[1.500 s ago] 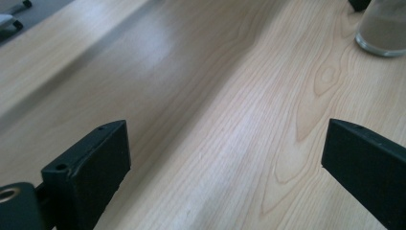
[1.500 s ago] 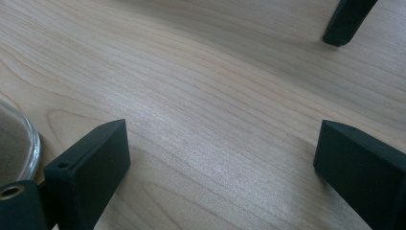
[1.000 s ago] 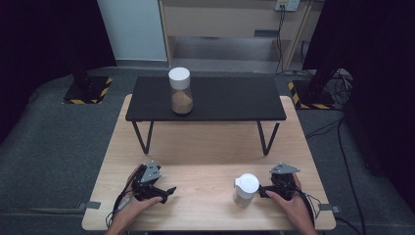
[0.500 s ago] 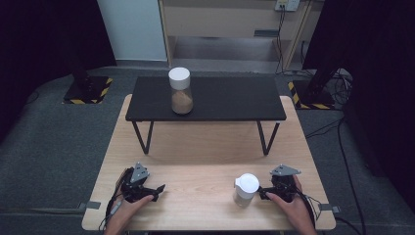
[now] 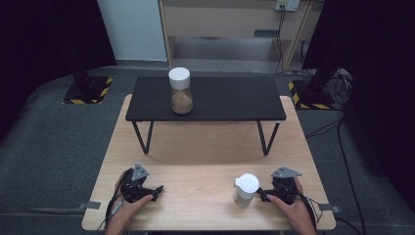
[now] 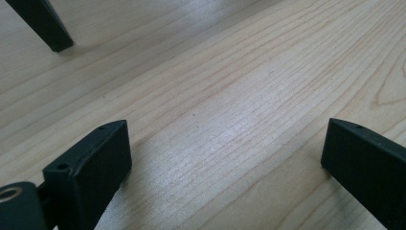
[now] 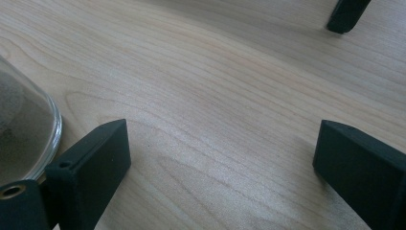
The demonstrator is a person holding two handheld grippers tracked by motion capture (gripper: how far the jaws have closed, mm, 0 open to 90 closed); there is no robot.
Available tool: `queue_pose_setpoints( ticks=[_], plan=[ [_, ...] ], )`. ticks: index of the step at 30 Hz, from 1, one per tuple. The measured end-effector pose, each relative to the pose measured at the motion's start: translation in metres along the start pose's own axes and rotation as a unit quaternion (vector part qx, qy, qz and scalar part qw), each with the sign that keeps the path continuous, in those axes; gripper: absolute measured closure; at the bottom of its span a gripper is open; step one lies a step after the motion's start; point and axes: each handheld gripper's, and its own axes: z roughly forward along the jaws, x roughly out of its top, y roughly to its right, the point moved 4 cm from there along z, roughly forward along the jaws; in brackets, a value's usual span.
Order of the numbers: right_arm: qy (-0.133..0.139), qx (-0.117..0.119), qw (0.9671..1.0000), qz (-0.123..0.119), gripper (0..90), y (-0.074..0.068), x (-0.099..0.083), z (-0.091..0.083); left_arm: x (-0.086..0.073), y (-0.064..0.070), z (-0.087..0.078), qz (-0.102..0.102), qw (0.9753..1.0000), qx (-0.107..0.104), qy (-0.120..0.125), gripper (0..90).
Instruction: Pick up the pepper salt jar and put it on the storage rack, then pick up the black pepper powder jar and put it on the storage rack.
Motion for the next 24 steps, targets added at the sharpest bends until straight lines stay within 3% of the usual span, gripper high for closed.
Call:
queue_pose_setpoints(
  ticks=[17,24],
  plan=[
    [0.001,0.006,1.0000,0.004,6.3,0.0008,-0.0018,-0.0024,0.0004,-0.0008,0.0004,0.000,1.0000,-0.003,-0.001,1.1],
    [-0.001,0.008,1.0000,-0.005,6.0,0.0026,0.0010,-0.0077,0.0005,-0.0008,0.0004,0.000,1.0000,-0.002,-0.001,1.1]
  ],
)
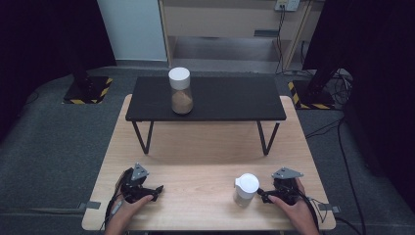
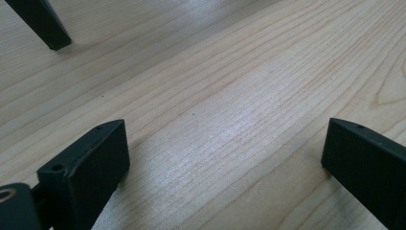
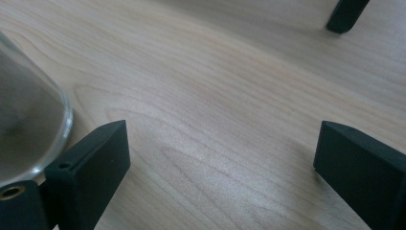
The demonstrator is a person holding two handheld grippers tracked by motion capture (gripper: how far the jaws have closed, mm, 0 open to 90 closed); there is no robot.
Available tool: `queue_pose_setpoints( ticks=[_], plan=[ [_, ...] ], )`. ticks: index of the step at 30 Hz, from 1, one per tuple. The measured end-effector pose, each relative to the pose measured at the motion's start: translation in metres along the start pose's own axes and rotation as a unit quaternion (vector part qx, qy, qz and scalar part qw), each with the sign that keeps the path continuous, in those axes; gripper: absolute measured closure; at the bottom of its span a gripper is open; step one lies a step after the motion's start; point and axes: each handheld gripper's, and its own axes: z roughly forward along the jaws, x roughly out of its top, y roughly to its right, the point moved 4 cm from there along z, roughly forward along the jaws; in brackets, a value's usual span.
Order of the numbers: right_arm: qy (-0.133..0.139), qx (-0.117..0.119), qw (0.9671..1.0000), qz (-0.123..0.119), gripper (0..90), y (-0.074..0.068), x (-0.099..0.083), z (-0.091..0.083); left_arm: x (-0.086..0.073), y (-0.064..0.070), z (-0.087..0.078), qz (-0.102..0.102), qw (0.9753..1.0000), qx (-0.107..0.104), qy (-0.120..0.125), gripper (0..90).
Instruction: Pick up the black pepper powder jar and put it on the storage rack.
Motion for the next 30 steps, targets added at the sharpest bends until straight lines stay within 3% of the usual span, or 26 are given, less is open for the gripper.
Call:
queue_pose_setpoints(
  ticks=[4,16,30],
  plan=[
    [0.018,0.015,0.9995,0.020,6.1,0.007,-0.001,-0.012,0.000,0.000,0.000,0.000,1.0000,0.000,0.000,1.1],
    [0.019,0.012,0.9997,0.010,6.3,0.001,-0.006,-0.036,0.000,0.000,0.000,0.000,1.0000,-0.001,-0.001,1.0],
    [0.039,0.017,0.9991,0.007,6.3,-0.003,-0.012,-0.067,0.000,0.000,0.000,0.000,1.0000,0.000,0.000,1.0]
  ],
)
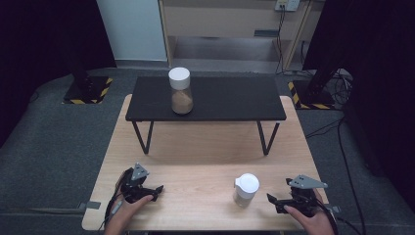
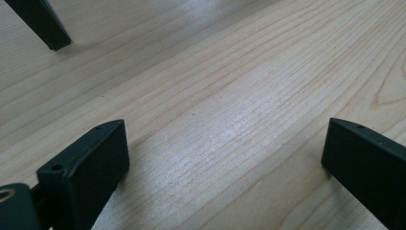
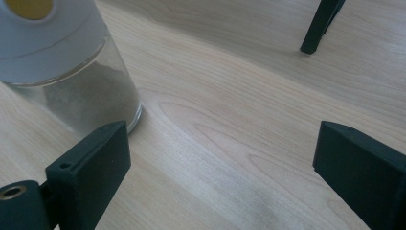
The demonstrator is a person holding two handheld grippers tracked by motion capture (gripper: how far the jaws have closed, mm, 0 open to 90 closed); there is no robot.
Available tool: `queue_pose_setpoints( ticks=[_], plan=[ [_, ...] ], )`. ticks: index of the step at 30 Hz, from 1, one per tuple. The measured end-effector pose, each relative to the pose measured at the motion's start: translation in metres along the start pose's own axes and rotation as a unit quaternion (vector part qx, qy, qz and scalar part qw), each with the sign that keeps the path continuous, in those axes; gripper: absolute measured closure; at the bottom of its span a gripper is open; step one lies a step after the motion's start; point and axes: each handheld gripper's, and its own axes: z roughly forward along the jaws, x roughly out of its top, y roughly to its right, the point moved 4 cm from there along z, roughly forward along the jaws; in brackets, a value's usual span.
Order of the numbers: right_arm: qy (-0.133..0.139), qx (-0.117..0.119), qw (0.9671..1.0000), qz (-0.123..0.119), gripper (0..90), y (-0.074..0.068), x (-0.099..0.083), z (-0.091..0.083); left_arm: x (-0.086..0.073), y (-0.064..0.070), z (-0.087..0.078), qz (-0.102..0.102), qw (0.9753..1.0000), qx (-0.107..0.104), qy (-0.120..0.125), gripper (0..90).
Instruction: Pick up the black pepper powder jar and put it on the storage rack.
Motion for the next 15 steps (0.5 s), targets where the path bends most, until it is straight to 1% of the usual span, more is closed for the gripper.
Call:
queue_pose_setpoints(
  ticks=[9,15],
  plan=[
    [0.006,0.003,1.0000,-0.001,6.3,-0.001,-0.003,-0.009,0.000,0.000,0.000,0.000,1.0000,0.000,0.000,1.0],
    [0.008,0.012,0.9999,-0.009,6.3,-0.004,-0.003,-0.012,0.000,0.000,0.000,0.000,1.0000,0.000,0.000,1.0]
  ],
)
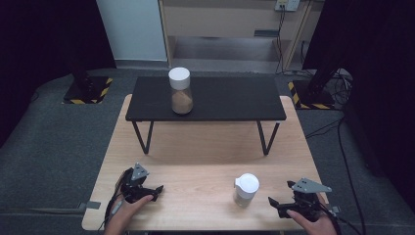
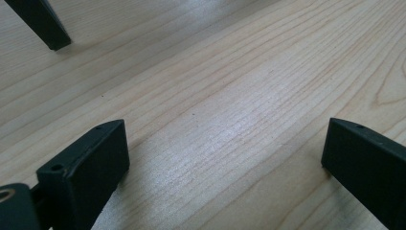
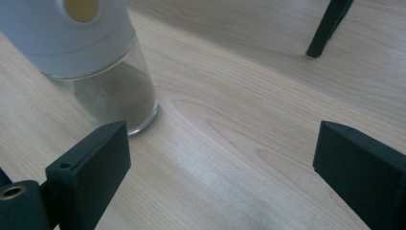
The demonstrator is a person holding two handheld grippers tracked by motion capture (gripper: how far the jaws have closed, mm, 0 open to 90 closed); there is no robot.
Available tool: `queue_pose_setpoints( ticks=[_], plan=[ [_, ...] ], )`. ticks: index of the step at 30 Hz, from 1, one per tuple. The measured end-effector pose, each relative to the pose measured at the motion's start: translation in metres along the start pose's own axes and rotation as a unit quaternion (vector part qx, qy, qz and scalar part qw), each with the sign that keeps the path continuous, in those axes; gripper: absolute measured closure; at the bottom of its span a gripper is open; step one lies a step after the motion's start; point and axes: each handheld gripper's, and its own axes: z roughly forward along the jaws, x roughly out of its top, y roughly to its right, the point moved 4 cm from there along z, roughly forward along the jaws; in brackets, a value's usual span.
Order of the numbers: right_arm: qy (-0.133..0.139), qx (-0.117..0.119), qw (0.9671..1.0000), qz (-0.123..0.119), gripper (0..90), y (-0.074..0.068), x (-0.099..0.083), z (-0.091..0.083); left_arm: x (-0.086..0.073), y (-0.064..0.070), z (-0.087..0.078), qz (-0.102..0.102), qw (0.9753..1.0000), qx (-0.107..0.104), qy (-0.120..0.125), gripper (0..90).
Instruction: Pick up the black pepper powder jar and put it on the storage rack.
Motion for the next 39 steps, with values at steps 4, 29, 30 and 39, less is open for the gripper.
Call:
queue_pose_setpoints(
  ticks=[4,29,30,39],
  plan=[
    [0.002,0.007,0.9999,-0.007,6.3,-0.003,0.000,-0.001,0.000,0.000,0.000,0.000,1.0000,0.000,0.000,1.0],
    [0.015,0.046,0.9978,-0.046,5.9,-0.016,0.010,0.004,0.000,0.000,0.000,0.000,1.0000,0.000,0.000,1.0],
    [0.015,0.048,0.9976,-0.047,5.9,-0.017,0.010,0.004,0.000,0.000,0.000,0.000,1.0000,0.000,0.000,1.0],
    [0.015,0.061,0.9964,-0.057,5.8,-0.021,0.013,0.012,0.000,0.000,0.000,0.000,1.0000,0.000,0.000,1.0]
  ],
)
